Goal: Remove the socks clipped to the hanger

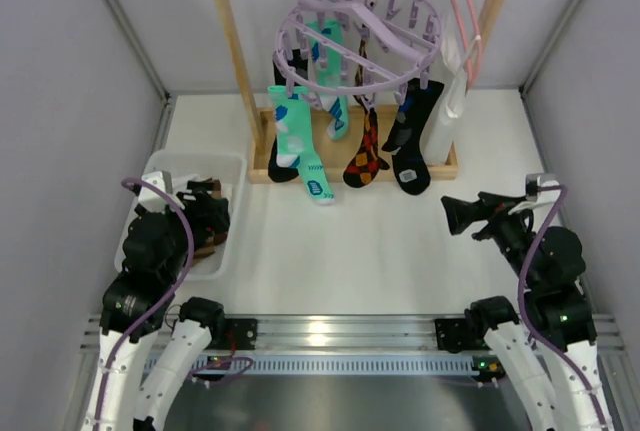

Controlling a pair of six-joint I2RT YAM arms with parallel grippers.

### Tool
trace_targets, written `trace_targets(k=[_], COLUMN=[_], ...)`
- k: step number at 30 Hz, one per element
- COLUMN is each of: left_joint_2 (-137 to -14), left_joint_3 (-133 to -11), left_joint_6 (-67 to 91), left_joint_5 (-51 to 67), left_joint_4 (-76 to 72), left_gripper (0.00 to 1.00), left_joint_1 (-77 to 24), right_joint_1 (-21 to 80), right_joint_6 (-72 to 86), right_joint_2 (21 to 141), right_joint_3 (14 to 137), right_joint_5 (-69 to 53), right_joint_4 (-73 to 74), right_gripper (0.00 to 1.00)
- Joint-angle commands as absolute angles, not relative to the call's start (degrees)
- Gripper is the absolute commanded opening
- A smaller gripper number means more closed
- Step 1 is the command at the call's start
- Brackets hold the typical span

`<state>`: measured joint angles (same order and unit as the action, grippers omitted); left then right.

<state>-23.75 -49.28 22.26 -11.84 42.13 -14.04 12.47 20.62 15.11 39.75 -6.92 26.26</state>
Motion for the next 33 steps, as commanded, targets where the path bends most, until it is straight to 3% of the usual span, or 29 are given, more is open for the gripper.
trace_targets(k=[1,8,12,14,21,26,31,33], left_joint_2=[-23.3,-23.6,-23.5,-23.7,-24.7,-25.3,-25.5,-25.9], left_joint_3=[-49.0,-49.0,-49.0,-48.9,-49.0,-49.0,-49.1,-49.3], left_joint_6=[21.7,21.9,21.9,21.9,21.5,21.5,21.5,21.4], left_joint_5=[-11.6,-11.9,-11.8,-11.7,-10.8,-10.6,-10.6,-10.1], left_joint_4=[39.0,39.0,39.0,39.0,39.1,39.0,39.0,39.0], left_gripper=[0.99,0.99,0.99,0.99,0.99,0.99,0.99,0.99], left_joint_1=[-14.3,-14.3,-14.3,-14.4,-15.2,-15.4,-15.5,-15.5], right_joint_1=[12.3,12.3,12.3,12.3,16.7,21.4,24.3,25.3], right_joint_6=[20.6,24.1,22.1,17.8,2.4,-5.4,-5.1,-4.8], right_joint_2=[16.5,20.5,28.9,33.0,54.2,62.7,71.7,75.1], right_joint_3=[39.5,33.1,28.1,28.6,34.8,37.4,38.1,38.1], right_joint_5=[-5.6,-10.1,-24.3,-26.2,-24.1,-22.6,-22.8,-23.0], right_joint_4=[23.8,12.1,-10.1,-13.7,-20.0,-27.6,-38.9,-42.2], right_gripper=[0.99,0.99,0.99,0.99,0.99,0.97,0.89,0.76])
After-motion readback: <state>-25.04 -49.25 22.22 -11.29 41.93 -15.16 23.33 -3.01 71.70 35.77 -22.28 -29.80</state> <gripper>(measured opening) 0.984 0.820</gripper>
